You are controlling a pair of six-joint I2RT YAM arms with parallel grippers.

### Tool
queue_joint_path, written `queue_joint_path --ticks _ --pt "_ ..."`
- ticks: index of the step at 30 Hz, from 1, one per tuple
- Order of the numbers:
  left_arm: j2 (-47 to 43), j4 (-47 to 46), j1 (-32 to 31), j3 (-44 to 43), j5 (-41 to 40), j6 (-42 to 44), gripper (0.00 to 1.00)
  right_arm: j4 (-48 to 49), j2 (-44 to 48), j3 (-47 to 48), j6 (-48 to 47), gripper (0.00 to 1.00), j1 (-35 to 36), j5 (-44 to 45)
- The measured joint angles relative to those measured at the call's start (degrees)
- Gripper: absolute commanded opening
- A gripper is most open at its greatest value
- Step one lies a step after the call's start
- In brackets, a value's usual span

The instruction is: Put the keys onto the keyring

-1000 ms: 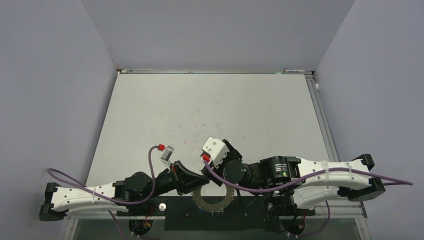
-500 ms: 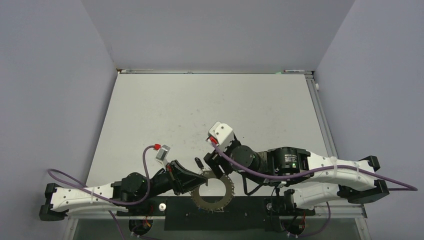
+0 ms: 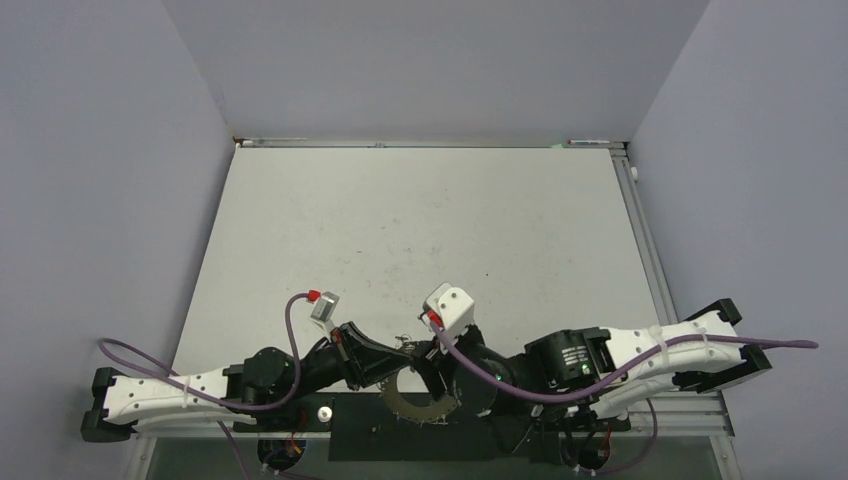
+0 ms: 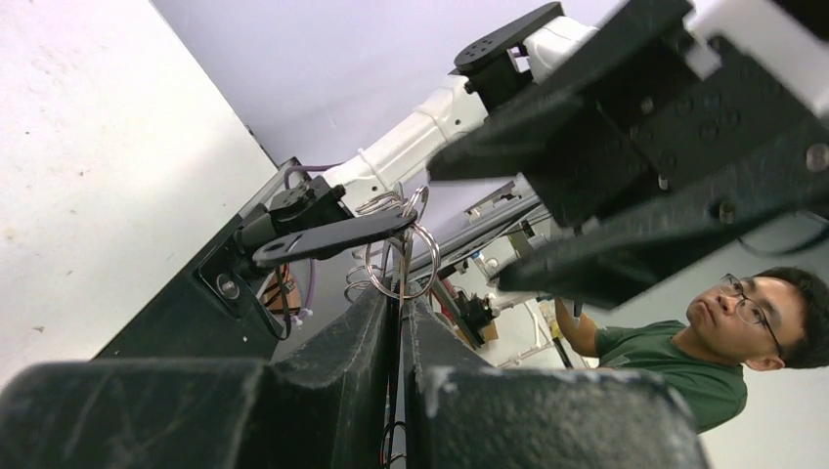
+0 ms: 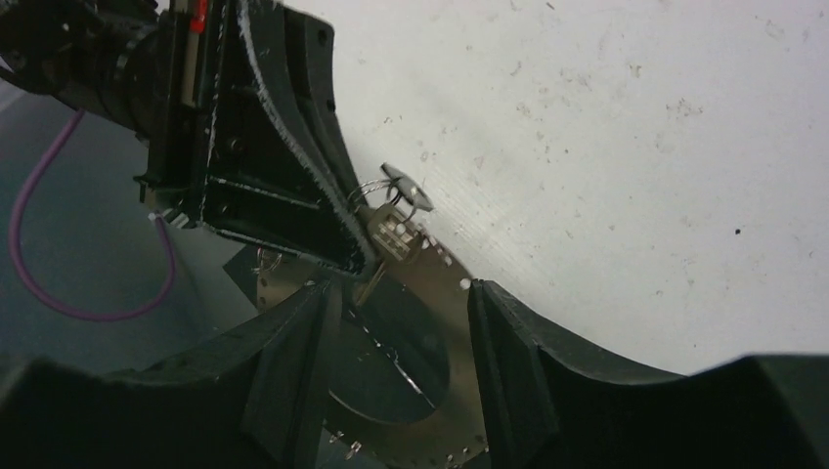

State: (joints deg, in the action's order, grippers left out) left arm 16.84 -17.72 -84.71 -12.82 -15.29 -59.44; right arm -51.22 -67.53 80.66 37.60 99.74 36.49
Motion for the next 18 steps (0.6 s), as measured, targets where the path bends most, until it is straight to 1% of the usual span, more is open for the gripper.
queue_joint_path --ticks 4,8,12,15,18 --pt "-0.4 -0.1 0.0 0.8 -1.2 -0.7 0.00 -2.5 -3.4 0.0 4.6 0.45 5.9 4.8" --pt "-0.9 -0.7 0.0 1.5 -2.4 -1.4 0.00 -1.8 -4.0 -1.6 7.9 0.43 9.2 7.3" --pt "-1.0 -1.8 0.0 2.0 -3.0 -1.8 0.00 0.3 -3.1 -5.6 10.3 0.43 9.5 9.7" --pt "-1.0 -2.2 0.0 2.1 -3.1 -1.9 0.00 3.0 -1.0 -10.5 10.7 0.45 9.5 11.3" --pt "-1.2 -2.3 0.0 2.1 -3.5 -1.9 0.00 5.6 0.8 -13.0 10.7 0.47 9.5 12.8"
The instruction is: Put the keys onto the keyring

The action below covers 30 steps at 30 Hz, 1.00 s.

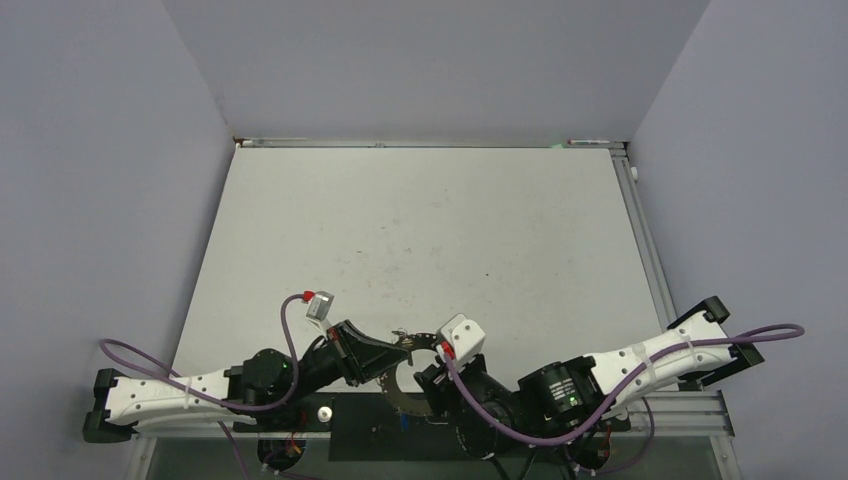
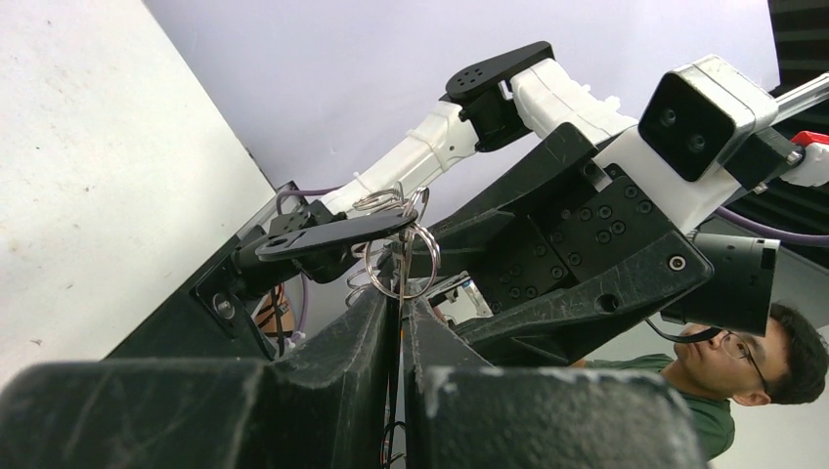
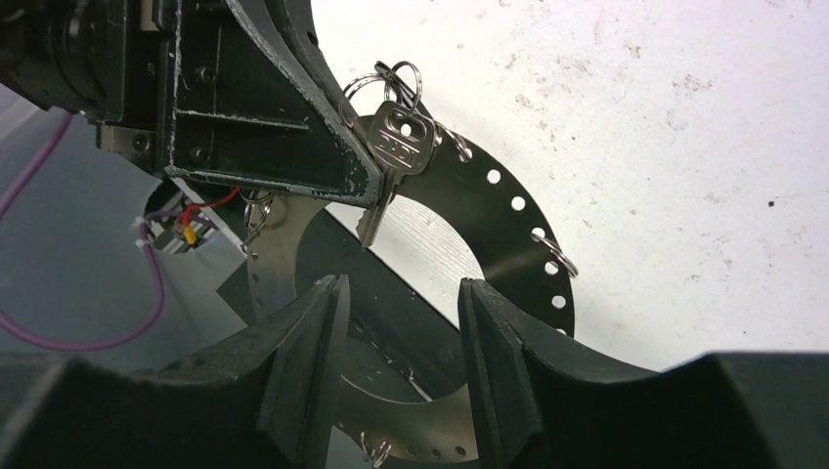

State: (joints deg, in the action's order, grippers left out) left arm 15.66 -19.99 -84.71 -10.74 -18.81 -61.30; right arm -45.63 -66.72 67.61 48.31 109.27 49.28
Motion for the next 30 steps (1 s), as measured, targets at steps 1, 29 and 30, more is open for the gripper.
queue_joint_path --ticks 1,29,30 --pt "-0.1 0.0 0.0 0.0 -0.2 0.0 0.00 0.8 0.4 -0.4 0.0 0.47 0.0 0.4" --pt "-1.5 1.1 0.0 0.0 -3.0 0.4 0.00 12.2 -2.8 -3.0 -5.8 0.45 -5.2 -0.2" --pt "-1.6 1.0 0.1 0.0 -2.9 0.4 0.00 12.2 -3.0 -3.0 -6.0 0.44 -5.2 -0.3"
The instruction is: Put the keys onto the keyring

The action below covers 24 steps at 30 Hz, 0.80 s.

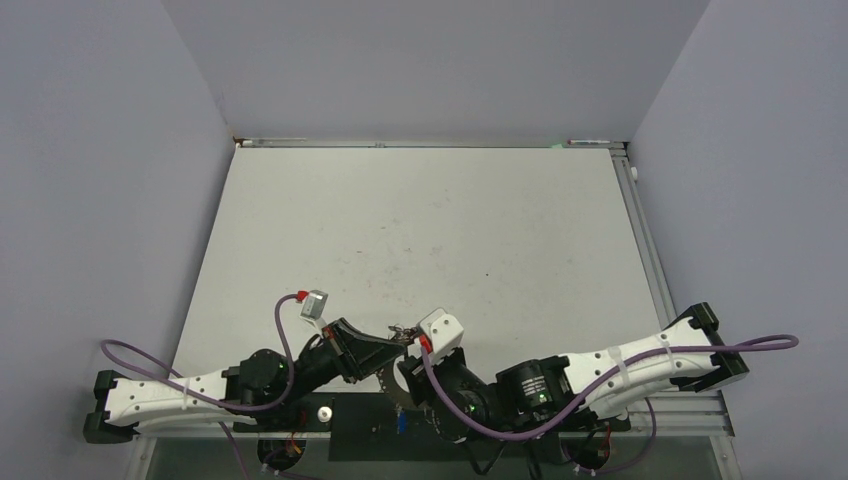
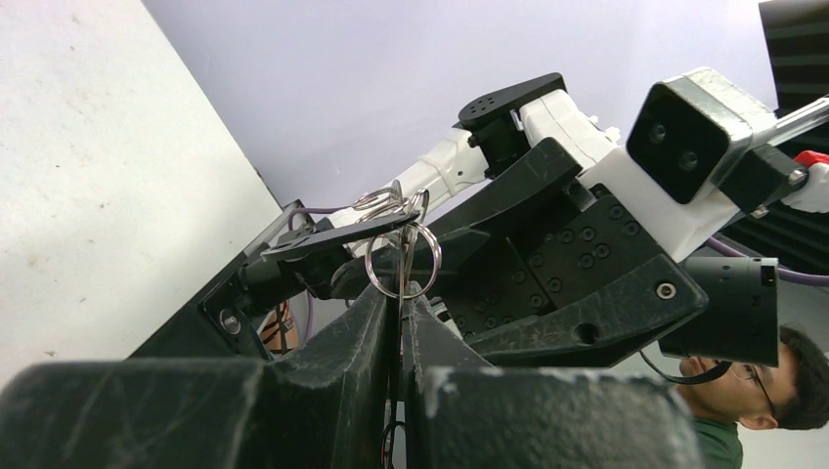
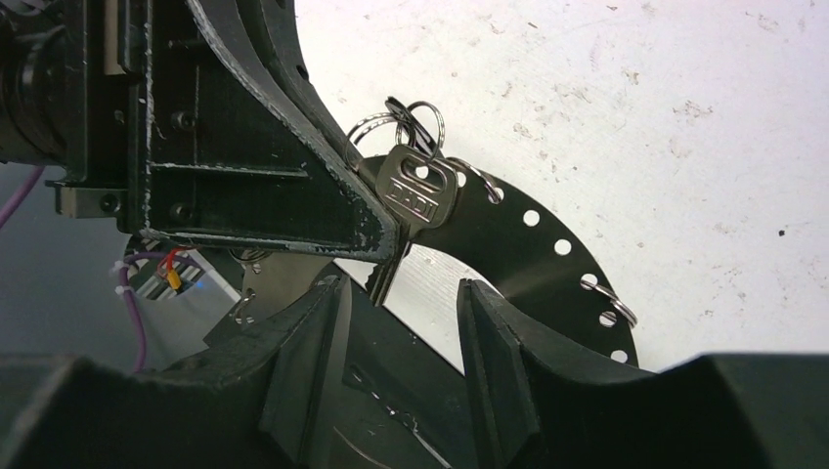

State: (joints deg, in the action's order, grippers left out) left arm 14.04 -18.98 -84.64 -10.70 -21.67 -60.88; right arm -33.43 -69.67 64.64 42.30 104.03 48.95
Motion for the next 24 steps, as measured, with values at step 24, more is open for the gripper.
queue_joint_path --ticks 24 --pt "-1.9 -0.6 0.0 0.3 1.1 -0.4 0.00 -1.8 -3.3 0.8 2.6 0.05 1.8 6.5"
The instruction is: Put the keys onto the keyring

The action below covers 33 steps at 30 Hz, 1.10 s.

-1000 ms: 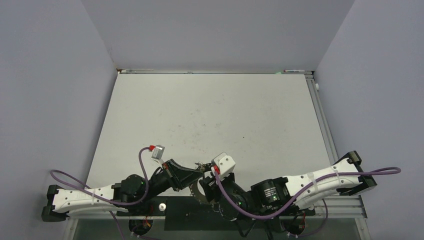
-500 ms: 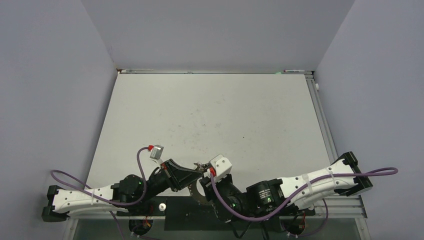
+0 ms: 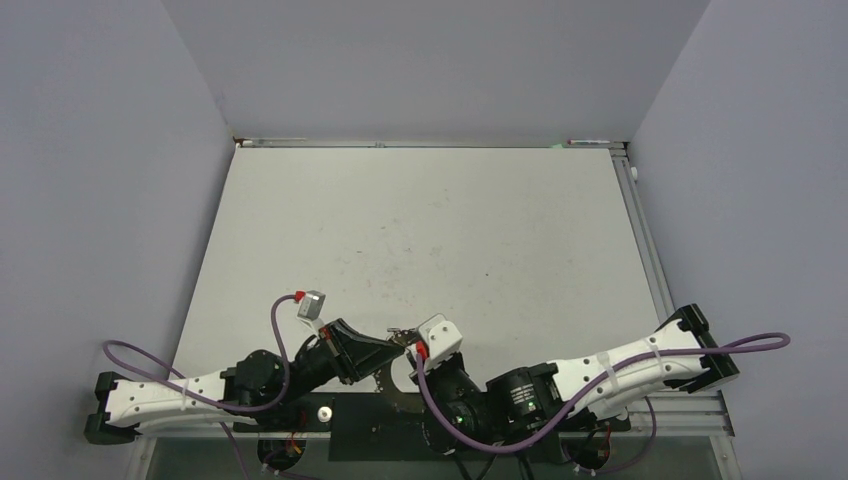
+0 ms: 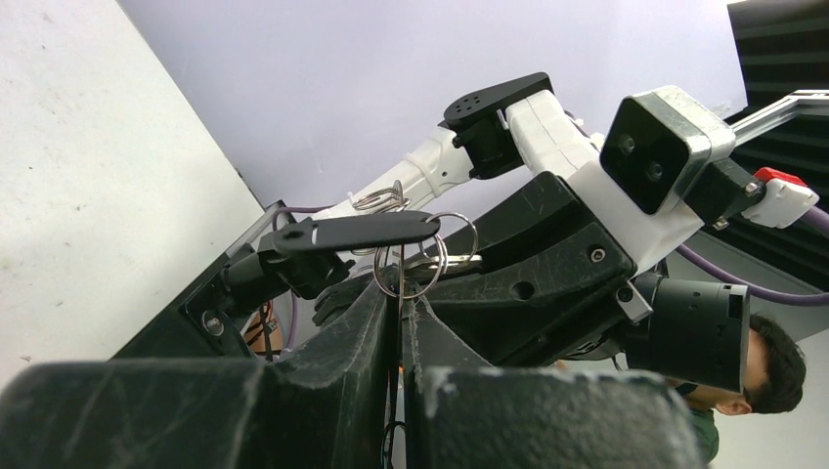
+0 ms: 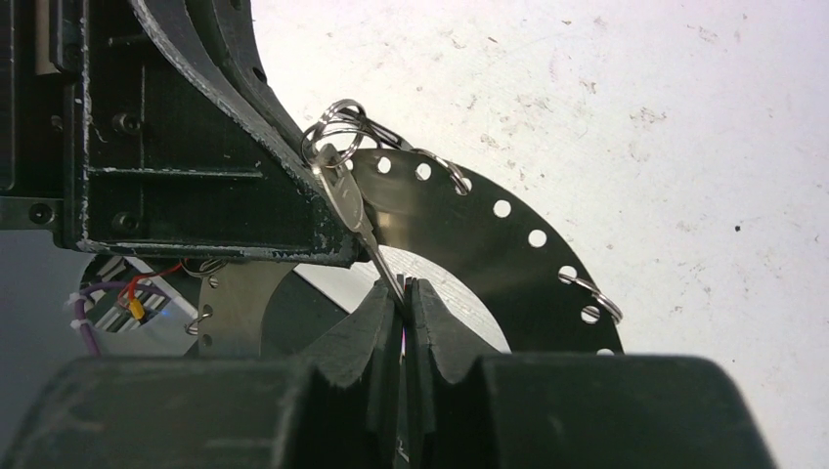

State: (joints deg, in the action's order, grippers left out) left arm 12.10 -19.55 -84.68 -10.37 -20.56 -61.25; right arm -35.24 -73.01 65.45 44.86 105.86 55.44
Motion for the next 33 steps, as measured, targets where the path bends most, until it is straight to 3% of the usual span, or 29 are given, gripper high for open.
queue_joint_path --ticks 22,33 --pt "-0.8 0.5 0.0 0.4 0.4 0.0 0.00 -11.0 0.4 11.0 4.1 0.05 0.0 -3.3" --pt "-0.1 0.5 0.0 0.4 1.3 0.0 0.00 -12.9 0.4 11.3 2.9 0.05 -1.8 -3.5"
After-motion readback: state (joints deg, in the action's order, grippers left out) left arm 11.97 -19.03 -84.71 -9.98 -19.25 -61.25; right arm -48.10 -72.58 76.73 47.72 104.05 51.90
